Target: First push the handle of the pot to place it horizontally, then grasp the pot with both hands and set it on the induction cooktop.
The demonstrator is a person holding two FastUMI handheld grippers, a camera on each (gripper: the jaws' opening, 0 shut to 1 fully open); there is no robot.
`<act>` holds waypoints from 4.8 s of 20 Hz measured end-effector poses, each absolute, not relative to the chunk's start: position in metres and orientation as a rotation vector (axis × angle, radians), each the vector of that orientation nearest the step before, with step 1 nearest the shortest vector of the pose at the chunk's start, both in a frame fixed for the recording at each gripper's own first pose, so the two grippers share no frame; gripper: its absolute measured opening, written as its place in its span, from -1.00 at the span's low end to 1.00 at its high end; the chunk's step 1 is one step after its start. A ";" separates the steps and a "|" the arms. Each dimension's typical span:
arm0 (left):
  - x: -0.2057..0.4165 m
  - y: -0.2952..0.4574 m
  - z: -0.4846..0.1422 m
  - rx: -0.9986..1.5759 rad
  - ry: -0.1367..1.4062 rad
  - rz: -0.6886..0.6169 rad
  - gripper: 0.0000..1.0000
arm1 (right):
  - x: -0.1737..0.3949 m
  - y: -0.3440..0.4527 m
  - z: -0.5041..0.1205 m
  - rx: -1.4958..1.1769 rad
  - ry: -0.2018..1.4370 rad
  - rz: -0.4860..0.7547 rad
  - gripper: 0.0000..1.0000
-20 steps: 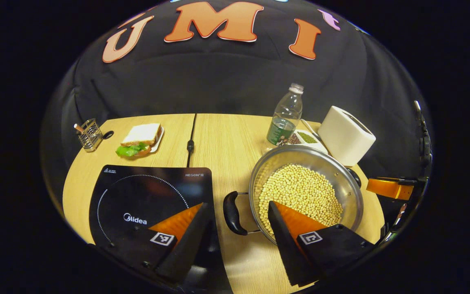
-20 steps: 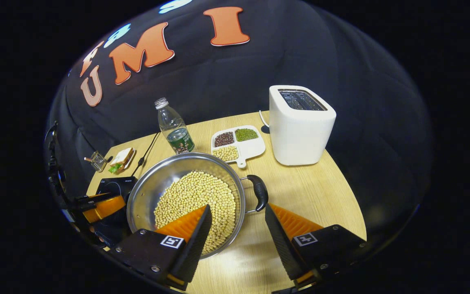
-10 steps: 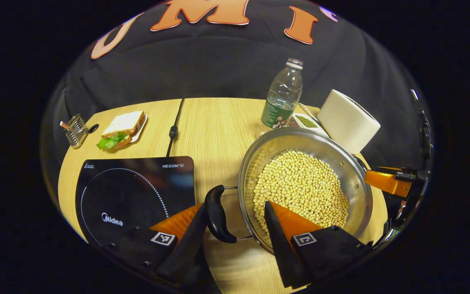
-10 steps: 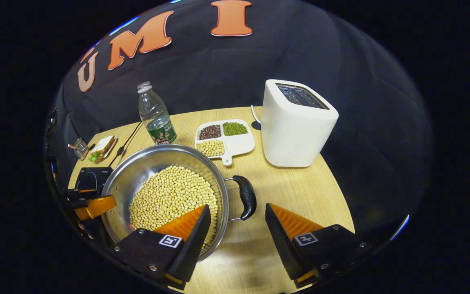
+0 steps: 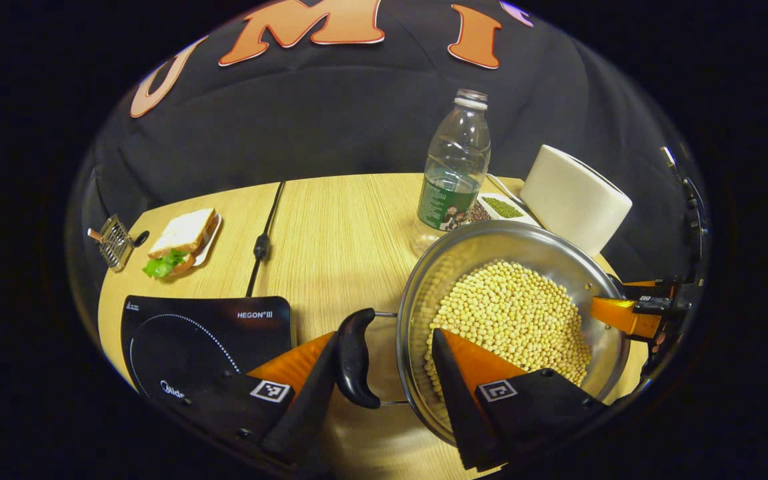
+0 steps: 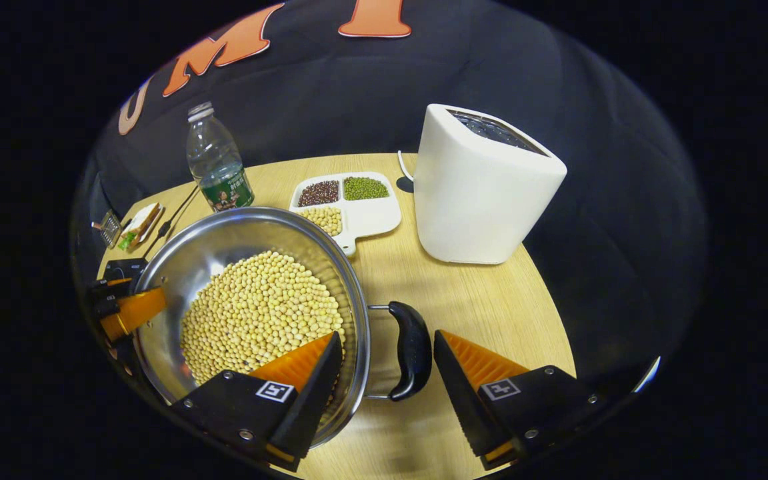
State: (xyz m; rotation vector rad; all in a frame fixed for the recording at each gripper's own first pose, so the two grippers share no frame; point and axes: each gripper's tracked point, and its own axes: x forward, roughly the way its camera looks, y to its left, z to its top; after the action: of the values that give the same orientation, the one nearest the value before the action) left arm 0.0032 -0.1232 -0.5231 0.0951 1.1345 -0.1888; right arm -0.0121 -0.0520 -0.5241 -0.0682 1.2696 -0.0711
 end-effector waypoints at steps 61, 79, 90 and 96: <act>0.000 0.106 -0.349 0.226 0.808 0.170 0.44 | 0.011 0.184 -0.418 0.019 1.077 0.146 0.30; -0.024 0.216 -0.330 0.227 0.807 0.288 0.44 | 0.004 0.296 -0.421 0.026 1.076 0.243 0.30; -0.022 0.226 -0.366 0.198 0.854 0.288 0.44 | 0.000 0.305 -0.431 0.002 1.120 0.231 0.30; -0.021 0.228 -0.384 0.201 0.893 0.280 0.38 | -0.001 0.306 -0.430 -0.013 1.148 0.227 0.30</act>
State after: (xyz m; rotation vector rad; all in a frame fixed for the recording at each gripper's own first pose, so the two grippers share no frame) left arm -0.0212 0.2283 -0.3838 0.2014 0.8935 0.2796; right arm -0.0008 0.3062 -0.4305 -0.0130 1.1484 0.2270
